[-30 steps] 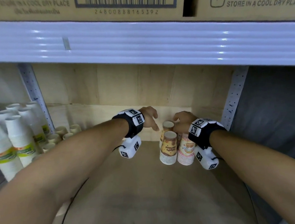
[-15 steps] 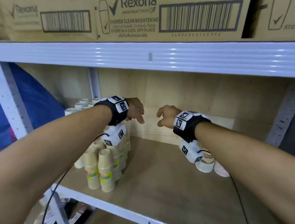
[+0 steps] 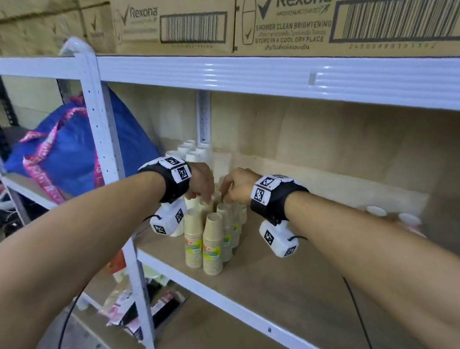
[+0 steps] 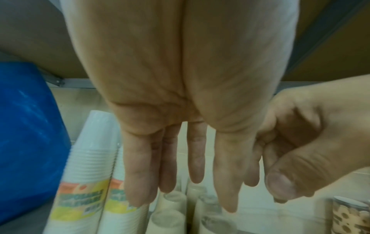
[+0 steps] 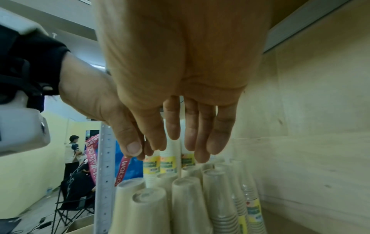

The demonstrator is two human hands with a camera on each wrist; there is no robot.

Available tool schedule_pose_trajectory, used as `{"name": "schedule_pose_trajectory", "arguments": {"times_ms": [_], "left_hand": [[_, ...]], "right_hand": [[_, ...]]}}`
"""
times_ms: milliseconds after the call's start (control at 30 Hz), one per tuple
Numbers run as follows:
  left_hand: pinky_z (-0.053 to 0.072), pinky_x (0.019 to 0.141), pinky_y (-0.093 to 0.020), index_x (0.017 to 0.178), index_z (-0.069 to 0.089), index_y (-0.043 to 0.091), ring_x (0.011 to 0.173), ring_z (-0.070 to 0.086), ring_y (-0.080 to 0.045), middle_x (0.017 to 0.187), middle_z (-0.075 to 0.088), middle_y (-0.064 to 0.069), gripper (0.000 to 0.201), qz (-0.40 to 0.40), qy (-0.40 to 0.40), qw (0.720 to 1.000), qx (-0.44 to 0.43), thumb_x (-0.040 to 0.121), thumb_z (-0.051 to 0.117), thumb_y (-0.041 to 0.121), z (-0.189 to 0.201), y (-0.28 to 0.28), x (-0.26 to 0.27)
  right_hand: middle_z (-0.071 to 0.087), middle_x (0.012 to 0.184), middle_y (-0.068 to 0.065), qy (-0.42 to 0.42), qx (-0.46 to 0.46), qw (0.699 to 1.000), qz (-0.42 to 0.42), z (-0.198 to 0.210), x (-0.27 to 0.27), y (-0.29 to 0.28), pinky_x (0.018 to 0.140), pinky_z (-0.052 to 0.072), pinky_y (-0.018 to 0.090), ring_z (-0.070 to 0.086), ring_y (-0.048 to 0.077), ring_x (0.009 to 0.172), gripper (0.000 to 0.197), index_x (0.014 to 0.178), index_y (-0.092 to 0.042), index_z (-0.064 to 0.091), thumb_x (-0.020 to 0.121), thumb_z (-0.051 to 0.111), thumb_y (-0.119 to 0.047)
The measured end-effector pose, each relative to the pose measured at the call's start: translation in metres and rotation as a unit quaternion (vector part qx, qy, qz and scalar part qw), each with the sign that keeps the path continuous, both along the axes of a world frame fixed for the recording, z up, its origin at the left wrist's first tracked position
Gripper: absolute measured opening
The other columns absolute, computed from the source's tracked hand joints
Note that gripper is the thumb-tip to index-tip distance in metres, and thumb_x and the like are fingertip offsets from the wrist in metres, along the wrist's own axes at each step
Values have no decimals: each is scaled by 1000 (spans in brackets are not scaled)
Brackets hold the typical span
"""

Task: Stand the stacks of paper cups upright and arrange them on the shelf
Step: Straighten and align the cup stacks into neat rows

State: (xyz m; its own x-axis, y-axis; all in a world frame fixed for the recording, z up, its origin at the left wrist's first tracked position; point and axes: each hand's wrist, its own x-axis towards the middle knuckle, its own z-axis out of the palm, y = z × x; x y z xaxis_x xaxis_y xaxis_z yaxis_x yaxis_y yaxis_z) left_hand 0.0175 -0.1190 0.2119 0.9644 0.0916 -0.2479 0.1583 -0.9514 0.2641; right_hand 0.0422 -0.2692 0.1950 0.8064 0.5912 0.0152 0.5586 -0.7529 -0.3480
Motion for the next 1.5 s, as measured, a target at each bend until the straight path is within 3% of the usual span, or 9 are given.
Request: {"name": "schedule_pose_trajectory", "arguments": {"times_ms": [167,267,467,733,867,967,1067,1200,1500], "left_hand": [[56,84,-36,120,67,10,80,60,-24,109,65,-13,40,10,-14,1000,10,82,77,18,-12,15,-9],[54,73,-31,119,67,12,76,59,-24,116,66,-14,41,7,-11,1000,15,80,77,18,-21,22,-12],[54,68,-25,120,66,22,75,64,-19,110,69,-8,44,20,2,1000,7,78,77,22,-36,30,-16],[51,54,-19,120,66,24,78,71,-17,107,67,-4,44,19,-8,999,-25,78,78,20,-49,31,-19],[55,57,-22,117,66,26,74,71,-14,103,68,-3,42,21,-17,999,-37,78,78,19,-54,34,-19],[61,70,-29,117,66,26,77,72,-16,106,68,-4,42,19,-15,999,-42,77,78,19,-60,35,-19],[61,72,-31,118,65,24,79,72,-17,108,66,-5,43,17,-10,998,-51,78,78,18,-62,36,-20],[58,61,-25,116,65,23,79,72,-18,105,66,-4,41,17,-10,999,-49,79,78,15,-61,35,-22],[61,76,-35,114,68,23,79,73,-19,109,65,-4,39,-9,2,1000,-13,77,78,19,-57,24,-23]], "right_hand": [[66,114,9,12,-17,1000,22,-14,-11,18,85,49,29,62,26,104,33,113,-9,67,82,73,-20],[69,105,9,27,-27,999,33,-24,-12,24,84,53,33,65,26,97,31,104,-8,70,77,77,-21],[66,96,5,33,-32,997,59,-32,-14,31,62,42,23,58,17,83,24,102,-10,72,80,75,-19],[70,106,11,29,-58,997,38,-41,-13,41,85,55,34,66,26,97,33,109,-7,70,78,76,-19],[70,106,10,31,-58,997,35,-44,-13,41,89,55,37,66,26,99,31,107,-8,70,78,75,-18],[69,107,10,38,-58,997,44,-43,-15,38,86,54,34,65,26,99,30,109,-8,69,80,73,-15],[68,98,9,42,-55,996,52,-41,-16,36,73,52,29,64,24,92,28,107,-7,70,80,72,-13],[62,82,2,52,-59,995,58,-41,-17,34,53,40,21,58,19,78,18,96,-7,68,79,72,-11],[66,90,5,51,-40,997,52,-43,-21,23,66,53,30,64,22,82,29,104,-6,68,76,74,-12]]}}
